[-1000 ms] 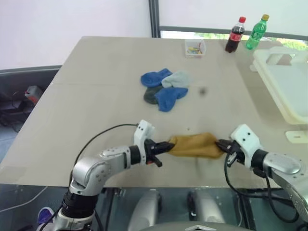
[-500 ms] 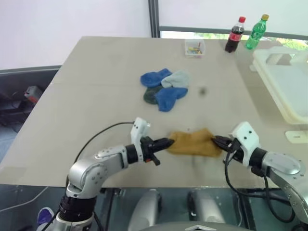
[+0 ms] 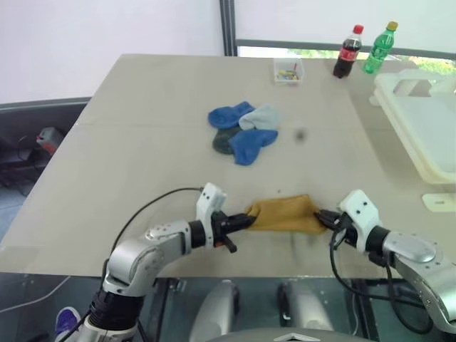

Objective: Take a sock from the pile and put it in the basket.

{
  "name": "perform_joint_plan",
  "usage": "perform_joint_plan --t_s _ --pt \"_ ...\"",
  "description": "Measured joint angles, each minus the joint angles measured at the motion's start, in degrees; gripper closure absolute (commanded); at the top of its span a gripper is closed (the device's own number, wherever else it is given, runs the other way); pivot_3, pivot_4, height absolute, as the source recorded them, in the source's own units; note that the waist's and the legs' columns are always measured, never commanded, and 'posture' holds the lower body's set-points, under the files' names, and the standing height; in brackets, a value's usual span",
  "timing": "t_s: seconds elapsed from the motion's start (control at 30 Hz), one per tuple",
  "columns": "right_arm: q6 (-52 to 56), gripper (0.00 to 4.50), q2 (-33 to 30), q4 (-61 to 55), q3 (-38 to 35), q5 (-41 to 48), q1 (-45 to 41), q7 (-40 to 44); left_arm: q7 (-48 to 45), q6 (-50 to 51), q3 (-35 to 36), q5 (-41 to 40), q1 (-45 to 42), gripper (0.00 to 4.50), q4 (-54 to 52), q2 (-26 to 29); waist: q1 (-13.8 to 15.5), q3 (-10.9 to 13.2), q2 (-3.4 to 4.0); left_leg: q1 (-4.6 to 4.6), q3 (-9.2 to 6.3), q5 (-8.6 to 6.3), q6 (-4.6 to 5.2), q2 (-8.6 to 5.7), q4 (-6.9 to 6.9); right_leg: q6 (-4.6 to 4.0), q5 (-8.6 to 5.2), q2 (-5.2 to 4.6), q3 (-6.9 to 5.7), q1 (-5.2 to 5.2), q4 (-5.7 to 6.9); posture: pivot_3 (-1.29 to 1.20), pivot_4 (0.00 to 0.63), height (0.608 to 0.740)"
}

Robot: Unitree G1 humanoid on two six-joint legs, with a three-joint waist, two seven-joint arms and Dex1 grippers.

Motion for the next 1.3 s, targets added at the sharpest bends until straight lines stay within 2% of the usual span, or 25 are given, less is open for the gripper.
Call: perform_joint_plan --t_s 0.2,0.37,0.47,0.53,0.57,0.6,0.7,0.87,1.03,1.3 --pt "-3.08 0.78 -1.13 0.87 -1.26 -0.77 0.71 0.87 -0.85 -2.64 1.87 -0.8 0.59 0.35 -0.36 -0.21 -0.06 -0.03 0.04 0.04 0.01 0.0 0.0 0.03 0.0 0.0 0.0 0.02 0.01 0.01 0.01 0.0 0.15 0.74" --pt "-3.4 0.78 -1.5 -3.38 -7.3 4.03 0.9 3.12 -1.97 -3.15 6.72 -1.77 1.11 0.35 -0.34 1.94 -0.07 -0.03 0.04 0.02 0.01 0.0 0.0 0.05 0.01 0.0 0.0 0.05 0.01 0.01 0.0 0.0 0.15 0.74" --pt "-3.62 1.57 -1.28 -4.75 -8.3 5.81 -0.67 3.66 -2.65 -3.1 7.43 -2.39 0.55 0.26 -0.34 2.33 -0.04 -0.02 0.04 0.01 0.02 0.0 0.0 0.03 0.02 0.01 0.0 0.03 0.0 0.02 -0.03 0.0 0.15 0.74" --pt "-3.98 2.61 -0.61 -4.64 -7.43 6.34 -1.72 3.85 -3.13 -2.97 7.39 -2.57 -0.23 0.26 -0.31 2.41 0.09 -0.02 0.03 0.0 0.0 0.0 0.0 0.03 0.02 0.01 0.0 0.03 -0.02 0.02 -0.02 0.0 0.15 0.74" --pt "-4.71 2.86 -0.39 -4.45 -5.92 6.11 -2.31 3.99 -3.15 -2.93 7.35 -2.63 -0.64 0.26 -0.27 2.4 0.05 -0.02 0.03 0.0 0.0 0.0 0.0 0.03 0.02 0.0 0.0 0.04 -0.02 0.01 -0.02 0.0 0.15 0.74" --pt "-5.35 3.51 -0.09 -4.06 -4.15 5.62 -2.87 4.27 -3.14 -2.83 7.32 -2.75 -0.95 0.26 -0.17 2.34 0.03 -0.02 0.03 0.0 -0.01 0.0 0.0 0.04 0.02 0.0 0.0 0.04 -0.02 0.01 -0.02 0.0 0.15 0.74" --pt "-7.52 4.38 1.29 -0.23 1.62 3.14 -5.19 5.05 -3.12 -2.45 7.28 -2.85 -2.3 0.26 1.08 2.26 -0.15 -0.02 0.03 0.01 0.02 0.0 0.0 0.03 0.02 0.0 0.0 0.04 0.0 0.01 -0.01 0.0 0.15 0.74" --pt "-12.8 4.38 2.2 10.62 8.3 -2.76 -6.38 5.82 -3.8 -1.02 5.97 -1.84 -4.52 0.26 4.79 3.42 0.06 -0.02 0.03 0.0 -0.01 0.0 0.0 -0.01 0.02 0.0 0.0 0.03 -0.02 0.01 0.0 0.0 0.15 0.74" --pt "-18.1 4.38 1.53 12.98 9.65 -5.88 -6.8 7.51 -5.25 -1.79 2.1 2.42 -7.81 0.26 7.49 5.04 -0.03 -0.17 0.04 0.1 0.01 0.0 0.0 -0.01 0.02 0.0 0.01 0.03 0.0 0.06 0.03 0.0 0.15 0.74" --pt "-18.64 4.38 1.71 13.3 9.62 -6.45 -7.01 7.87 -8.92 3.4 2.12 -0.86 -10.75 0.26 10.46 2.77 0.03 -0.22 0.05 0.1 -0.01 0.0 0.0 -0.02 0.04 0.01 0.01 0.02 -0.01 0.08 0.04 0.0 0.15 0.74"
